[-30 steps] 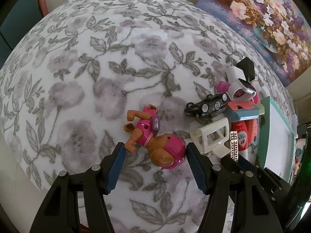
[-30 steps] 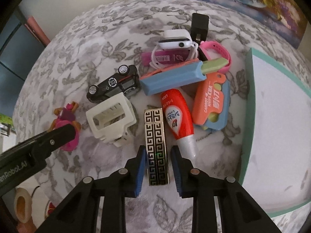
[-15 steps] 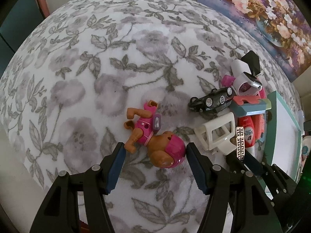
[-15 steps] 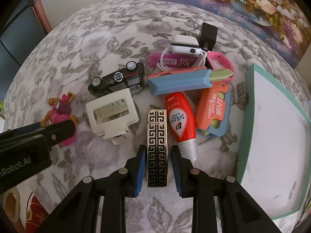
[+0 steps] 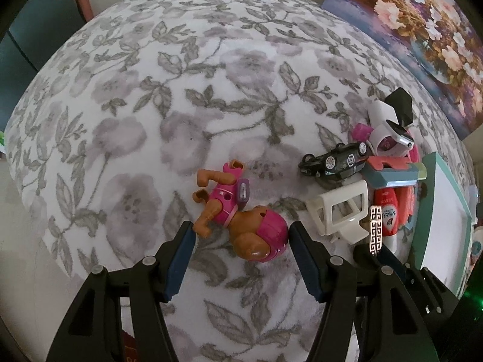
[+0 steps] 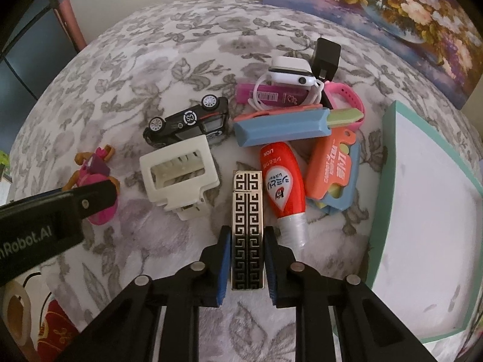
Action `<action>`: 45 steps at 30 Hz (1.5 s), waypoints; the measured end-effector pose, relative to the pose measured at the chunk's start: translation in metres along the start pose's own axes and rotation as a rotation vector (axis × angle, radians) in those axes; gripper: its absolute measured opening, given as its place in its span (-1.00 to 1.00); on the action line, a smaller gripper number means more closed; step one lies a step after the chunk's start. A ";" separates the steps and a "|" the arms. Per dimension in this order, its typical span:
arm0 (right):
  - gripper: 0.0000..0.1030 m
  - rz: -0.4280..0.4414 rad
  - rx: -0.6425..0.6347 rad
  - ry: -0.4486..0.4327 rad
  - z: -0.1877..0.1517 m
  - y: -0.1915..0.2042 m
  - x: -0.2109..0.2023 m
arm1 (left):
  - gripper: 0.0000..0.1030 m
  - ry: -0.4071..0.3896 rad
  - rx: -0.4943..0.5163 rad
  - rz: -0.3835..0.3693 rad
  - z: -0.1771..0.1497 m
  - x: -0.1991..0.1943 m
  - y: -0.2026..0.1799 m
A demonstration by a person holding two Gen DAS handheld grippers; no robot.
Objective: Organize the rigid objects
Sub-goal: 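Close the left gripper on the toy figure while the right gripper grasps the black-and-gold block, then carry both items into the tray and open the left gripper to release the figure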
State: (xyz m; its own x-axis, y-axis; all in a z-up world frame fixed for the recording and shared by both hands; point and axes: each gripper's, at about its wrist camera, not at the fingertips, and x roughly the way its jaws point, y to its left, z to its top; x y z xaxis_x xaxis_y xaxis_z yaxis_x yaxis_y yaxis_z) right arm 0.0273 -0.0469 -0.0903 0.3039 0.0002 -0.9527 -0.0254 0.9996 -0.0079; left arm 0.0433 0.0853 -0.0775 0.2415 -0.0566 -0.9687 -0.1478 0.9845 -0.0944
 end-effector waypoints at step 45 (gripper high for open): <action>-0.57 -0.182 0.705 -0.176 -0.052 -0.276 -0.076 | 0.26 -0.161 0.445 -0.068 -0.034 -0.065 -0.257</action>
State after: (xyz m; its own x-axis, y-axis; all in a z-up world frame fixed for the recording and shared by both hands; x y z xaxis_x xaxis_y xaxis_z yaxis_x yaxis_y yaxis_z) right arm -0.0380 -0.3245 -0.0310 0.3949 -0.2216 -0.8916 0.6384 0.7641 0.0929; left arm 0.0331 -0.1698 0.0016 0.3868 -0.1316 -0.9127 0.2899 0.9570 -0.0151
